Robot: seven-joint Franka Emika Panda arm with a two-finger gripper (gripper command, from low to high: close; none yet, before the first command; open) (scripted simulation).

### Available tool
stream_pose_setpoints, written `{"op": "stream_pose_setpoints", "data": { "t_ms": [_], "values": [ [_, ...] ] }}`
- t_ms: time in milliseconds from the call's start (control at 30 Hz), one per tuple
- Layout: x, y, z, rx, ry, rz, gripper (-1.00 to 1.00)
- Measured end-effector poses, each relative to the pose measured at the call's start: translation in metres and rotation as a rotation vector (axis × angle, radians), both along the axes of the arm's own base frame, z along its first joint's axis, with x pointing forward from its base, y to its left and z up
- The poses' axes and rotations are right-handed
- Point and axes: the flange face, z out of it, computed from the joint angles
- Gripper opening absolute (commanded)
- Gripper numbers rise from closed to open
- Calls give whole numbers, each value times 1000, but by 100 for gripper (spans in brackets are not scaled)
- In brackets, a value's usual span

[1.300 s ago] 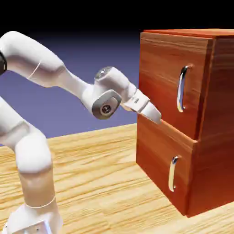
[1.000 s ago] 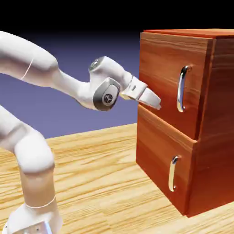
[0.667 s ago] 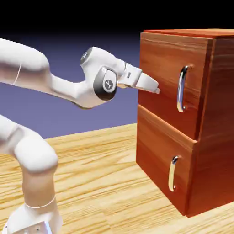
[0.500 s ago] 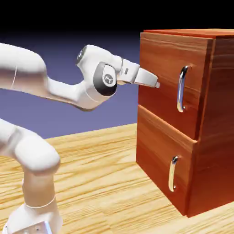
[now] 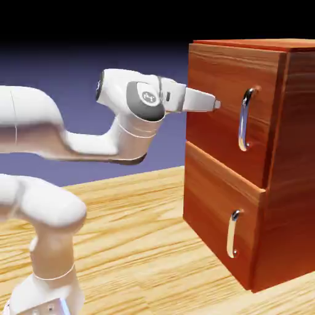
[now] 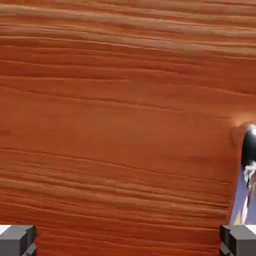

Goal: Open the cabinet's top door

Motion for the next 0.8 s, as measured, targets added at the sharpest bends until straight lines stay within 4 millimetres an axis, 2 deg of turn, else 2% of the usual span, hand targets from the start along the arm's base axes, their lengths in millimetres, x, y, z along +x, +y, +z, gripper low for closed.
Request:
{"op": "stream_pose_setpoints", "data": {
  "t_ms": [267,600,733,767,800],
  "values": [
    [5,-33,-19,43,-94,-6,100],
    [22,-68,-59,102,-181,-5,100],
    [62,-67,-58,103,-181,-5,100],
    [72,-65,-59,102,-181,-5,-100],
    [72,-65,-59,102,-181,-5,-100]
  ]
}}
